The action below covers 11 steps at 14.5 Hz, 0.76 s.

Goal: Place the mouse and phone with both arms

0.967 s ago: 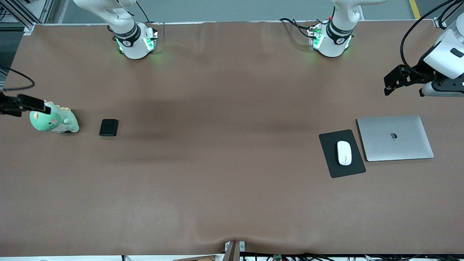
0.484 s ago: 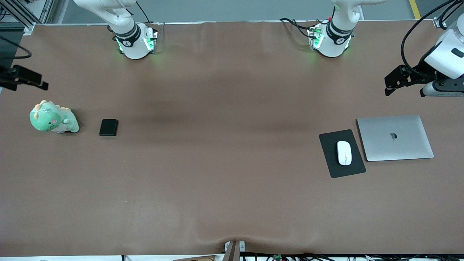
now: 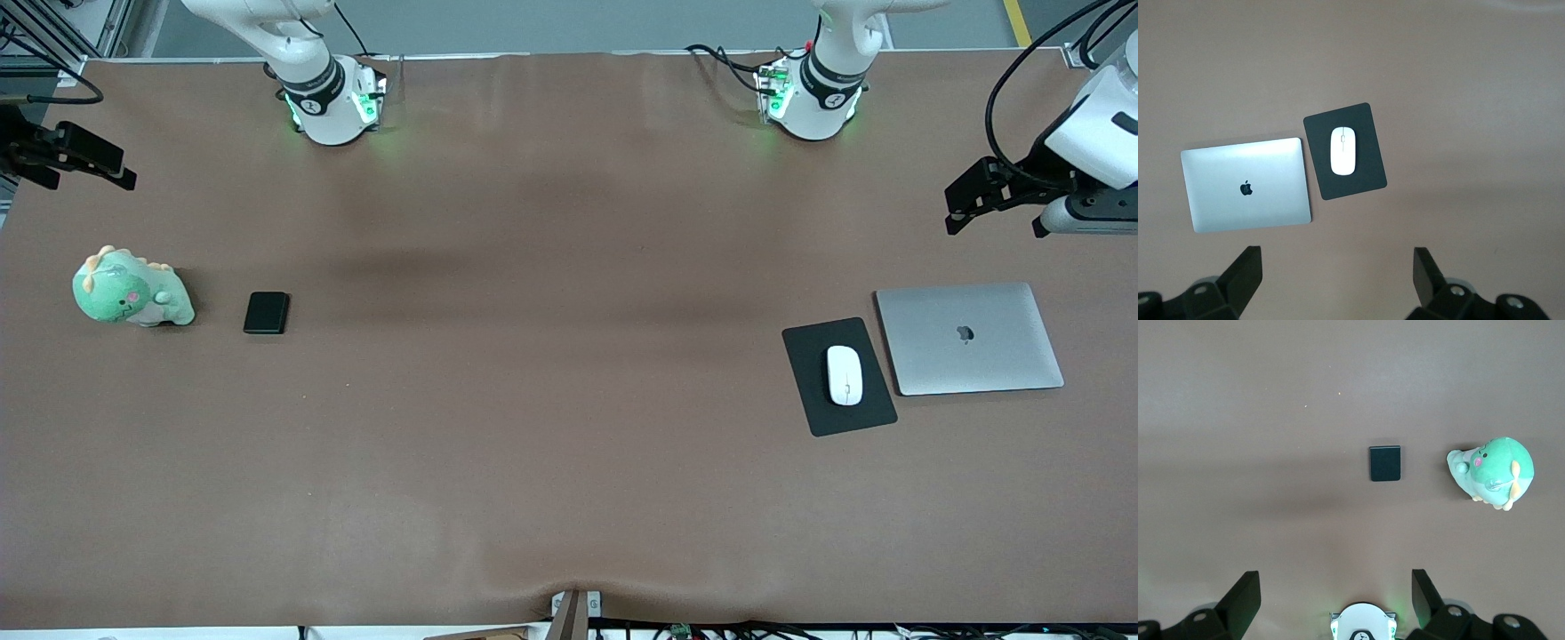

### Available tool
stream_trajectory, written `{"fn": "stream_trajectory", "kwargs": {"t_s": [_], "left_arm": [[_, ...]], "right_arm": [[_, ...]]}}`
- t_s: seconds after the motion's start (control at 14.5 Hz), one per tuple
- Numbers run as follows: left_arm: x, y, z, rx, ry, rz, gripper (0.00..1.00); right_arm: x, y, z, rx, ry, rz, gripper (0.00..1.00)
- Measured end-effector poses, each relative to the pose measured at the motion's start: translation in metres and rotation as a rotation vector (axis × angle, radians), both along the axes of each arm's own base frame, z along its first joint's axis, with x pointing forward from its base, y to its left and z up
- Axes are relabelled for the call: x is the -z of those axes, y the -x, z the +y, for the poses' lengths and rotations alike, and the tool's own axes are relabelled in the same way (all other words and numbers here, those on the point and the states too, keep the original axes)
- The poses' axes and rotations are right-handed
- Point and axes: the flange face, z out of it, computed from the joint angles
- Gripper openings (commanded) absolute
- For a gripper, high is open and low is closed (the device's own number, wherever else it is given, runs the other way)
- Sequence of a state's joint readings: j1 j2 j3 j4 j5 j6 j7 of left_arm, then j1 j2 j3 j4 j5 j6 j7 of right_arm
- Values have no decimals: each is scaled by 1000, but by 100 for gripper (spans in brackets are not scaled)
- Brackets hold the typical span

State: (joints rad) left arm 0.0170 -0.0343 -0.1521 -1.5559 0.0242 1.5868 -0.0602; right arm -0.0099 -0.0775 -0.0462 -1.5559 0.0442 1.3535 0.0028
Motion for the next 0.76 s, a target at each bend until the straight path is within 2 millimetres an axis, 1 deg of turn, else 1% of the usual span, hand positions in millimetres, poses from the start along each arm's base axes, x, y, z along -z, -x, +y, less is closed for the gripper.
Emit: {"fn": "stream_trajectory", "kwargs": {"t_s": [0.21, 0.76], "left_arm": [[0, 0, 0, 0, 0, 2, 100], [2, 4, 1, -4, -4, 34, 100]], "right_arm": [[3, -1, -6, 10, -1, -3, 100], [5, -1, -6, 10, -1, 1, 100]]}}
